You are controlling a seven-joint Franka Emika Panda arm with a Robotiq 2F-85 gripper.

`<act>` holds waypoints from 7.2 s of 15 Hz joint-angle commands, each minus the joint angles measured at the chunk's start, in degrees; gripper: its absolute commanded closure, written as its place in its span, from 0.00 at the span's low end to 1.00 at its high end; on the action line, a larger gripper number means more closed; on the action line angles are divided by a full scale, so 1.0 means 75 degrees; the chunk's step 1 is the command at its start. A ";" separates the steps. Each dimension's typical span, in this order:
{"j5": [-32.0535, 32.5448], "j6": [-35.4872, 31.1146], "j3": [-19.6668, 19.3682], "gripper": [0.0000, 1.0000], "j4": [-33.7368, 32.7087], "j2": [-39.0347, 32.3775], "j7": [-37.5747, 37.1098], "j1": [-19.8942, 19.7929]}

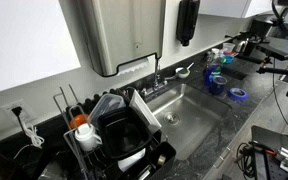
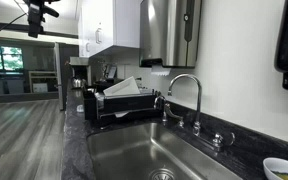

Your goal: Pick up the black plate from the dish rack and put it in the sink.

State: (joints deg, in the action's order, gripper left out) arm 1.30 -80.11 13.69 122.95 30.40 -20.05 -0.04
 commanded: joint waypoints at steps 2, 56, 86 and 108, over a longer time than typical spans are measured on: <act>0.0052 0.0025 -0.0120 0.00 -0.0026 -0.0031 -0.0066 0.0164; -0.1064 -0.4048 -0.0672 0.00 -0.3614 -0.5555 -0.3435 0.1188; -0.0404 -0.4887 -0.1289 0.55 -0.4726 -0.7780 -0.5114 0.2020; -0.0116 -0.3627 -0.0969 0.98 -0.3400 -0.5069 -0.4440 0.2001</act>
State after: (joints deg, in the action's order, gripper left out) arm -0.77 -110.41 5.92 93.20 -12.72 -54.75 15.86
